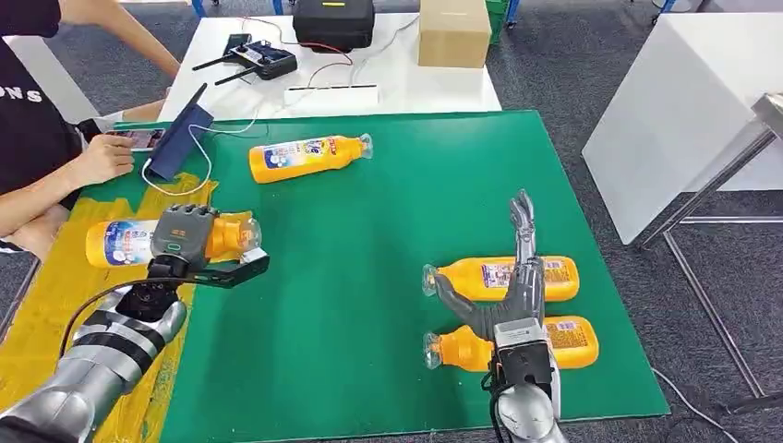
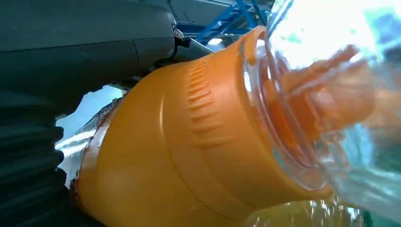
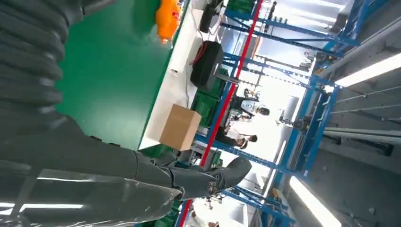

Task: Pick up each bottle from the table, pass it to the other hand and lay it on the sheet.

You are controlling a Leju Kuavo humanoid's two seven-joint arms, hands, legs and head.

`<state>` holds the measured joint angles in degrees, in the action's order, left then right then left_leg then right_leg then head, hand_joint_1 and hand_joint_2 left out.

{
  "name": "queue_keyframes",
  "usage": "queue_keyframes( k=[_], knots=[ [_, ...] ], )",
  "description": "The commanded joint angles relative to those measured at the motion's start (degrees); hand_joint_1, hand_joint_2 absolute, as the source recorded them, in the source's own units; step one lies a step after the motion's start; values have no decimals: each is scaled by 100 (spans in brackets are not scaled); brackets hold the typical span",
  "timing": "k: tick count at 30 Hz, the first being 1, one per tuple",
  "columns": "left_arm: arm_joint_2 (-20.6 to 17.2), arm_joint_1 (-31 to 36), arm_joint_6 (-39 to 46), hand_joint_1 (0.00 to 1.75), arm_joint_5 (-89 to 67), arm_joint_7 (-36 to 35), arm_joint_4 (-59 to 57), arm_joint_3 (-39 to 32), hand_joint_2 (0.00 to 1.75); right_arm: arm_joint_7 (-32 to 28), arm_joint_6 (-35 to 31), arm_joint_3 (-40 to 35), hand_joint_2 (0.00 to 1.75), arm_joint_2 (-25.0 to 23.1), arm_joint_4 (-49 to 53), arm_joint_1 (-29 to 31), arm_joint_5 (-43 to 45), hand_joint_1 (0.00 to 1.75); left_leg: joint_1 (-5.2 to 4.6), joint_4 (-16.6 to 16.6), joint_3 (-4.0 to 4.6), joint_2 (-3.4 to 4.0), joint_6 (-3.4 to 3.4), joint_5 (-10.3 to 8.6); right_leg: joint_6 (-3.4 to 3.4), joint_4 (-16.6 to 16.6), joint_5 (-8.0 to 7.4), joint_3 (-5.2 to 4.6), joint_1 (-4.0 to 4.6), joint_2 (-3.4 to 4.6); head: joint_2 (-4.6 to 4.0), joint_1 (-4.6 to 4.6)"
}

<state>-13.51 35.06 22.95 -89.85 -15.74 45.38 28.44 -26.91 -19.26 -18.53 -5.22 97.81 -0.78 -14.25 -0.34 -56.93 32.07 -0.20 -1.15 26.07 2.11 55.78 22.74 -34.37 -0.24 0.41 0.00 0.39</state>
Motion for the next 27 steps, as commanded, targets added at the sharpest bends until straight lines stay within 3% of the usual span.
queue_keyframes(
  k=[1,6,8,11,12,13,15,19,21,27],
  knots=[
    [70,408,-10,175,-15,14,-661,345,175,9,-3,134,175,82,-75,163,30,0,8,-3,-13,-6,9,6,-3,-1,6,17,7,-10,0,0],
    [70,408,-10,175,-15,14,-661,345,175,9,-3,134,175,82,-75,163,30,0,11,-6,-15,-6,8,9,-2,-1,8,21,10,-11,0,0],
    [73,451,-298,175,-15,47,-942,678,175,33,77,83,175,112,-116,225,47,0,10,-7,-14,-6,9,10,-2,1,9,20,10,-11,0,0],
    [336,415,-252,175,-15,-4,-1584,647,175,41,74,34,175,98,-199,325,18,0,4,3,-19,-3,6,4,-1,-5,5,22,3,-7,0,0],
    [440,387,-286,124,28,-12,-1737,550,175,55,82,20,175,101,-208,341,4,0,6,4,-26,-4,9,6,-2,-7,7,30,5,-9,0,0],
    [580,335,-199,3,93,108,-1907,293,175,90,83,4,175,101,-218,356,-32,0,2,7,-21,-2,6,3,-1,-7,3,23,2,-5,0,0],
    [747,220,-80,0,279,400,-1973,-113,175,121,64,-6,175,100,-214,349,-71,0,3,6,-20,-4,6,3,-1,-9,3,24,3,-7,0,0],
    [859,153,-49,0,307,247,-1908,-389,175,171,63,-2,175,91,-206,310,-111,0,1,7,-21,-13,6,4,-1,-8,6,29,1,-13,0,0],
    [1013,170,-173,0,859,504,-1811,-950,175,242,4,19,175,71,-151,233,-255,0,2,5,-20,-14,6,3,-1,-6,3,30,1,-12,0,0],
    [1020,160,-258,0,947,623,-1796,-1019,175,244,4,21,175,74,-153,228,-262,0,3,4,-22,-16,5,0,-1,-7,1,30,2,-13,0,0]
  ],
)
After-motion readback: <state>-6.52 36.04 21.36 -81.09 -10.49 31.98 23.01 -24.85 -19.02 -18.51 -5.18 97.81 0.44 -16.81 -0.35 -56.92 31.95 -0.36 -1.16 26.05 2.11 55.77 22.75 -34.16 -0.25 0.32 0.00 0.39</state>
